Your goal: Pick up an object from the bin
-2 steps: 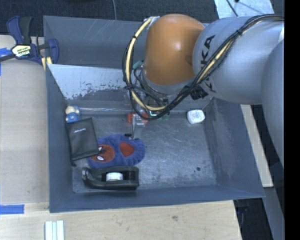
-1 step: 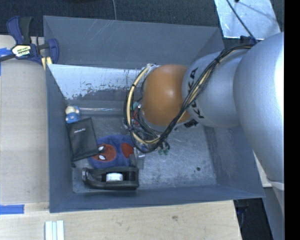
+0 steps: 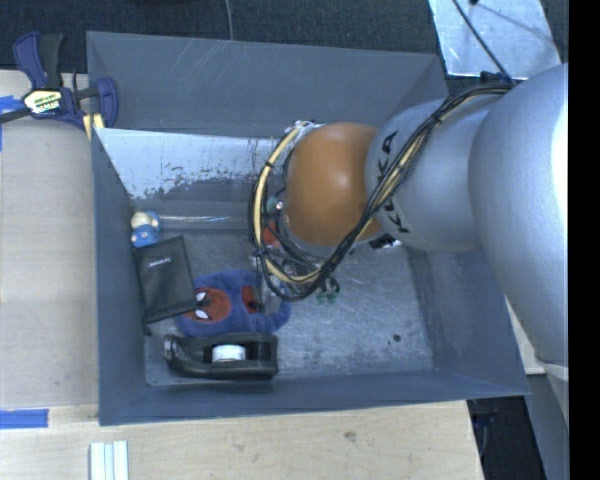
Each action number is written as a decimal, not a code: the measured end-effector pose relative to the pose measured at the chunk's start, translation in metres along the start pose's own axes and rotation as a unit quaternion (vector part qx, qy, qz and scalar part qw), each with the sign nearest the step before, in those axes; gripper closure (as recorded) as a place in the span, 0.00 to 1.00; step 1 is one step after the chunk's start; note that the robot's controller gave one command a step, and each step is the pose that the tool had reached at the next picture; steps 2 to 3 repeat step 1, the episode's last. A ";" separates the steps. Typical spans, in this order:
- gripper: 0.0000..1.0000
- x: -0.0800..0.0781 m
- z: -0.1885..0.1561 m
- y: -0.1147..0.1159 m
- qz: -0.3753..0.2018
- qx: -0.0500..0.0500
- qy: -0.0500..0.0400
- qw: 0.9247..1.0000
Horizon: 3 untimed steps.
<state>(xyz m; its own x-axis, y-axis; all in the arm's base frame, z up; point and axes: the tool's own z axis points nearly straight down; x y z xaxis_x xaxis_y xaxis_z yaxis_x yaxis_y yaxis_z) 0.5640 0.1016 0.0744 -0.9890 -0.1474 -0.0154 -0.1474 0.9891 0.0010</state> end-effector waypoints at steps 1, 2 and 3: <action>1.00 -0.012 -0.216 -0.006 -0.028 0.001 0.001 1.000; 1.00 -0.012 -0.216 -0.006 -0.028 0.001 0.001 1.000; 1.00 -0.012 -0.216 -0.006 -0.028 0.001 0.001 1.000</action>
Offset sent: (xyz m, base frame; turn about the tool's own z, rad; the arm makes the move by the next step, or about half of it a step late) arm 0.0065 -0.0044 0.2107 -0.0573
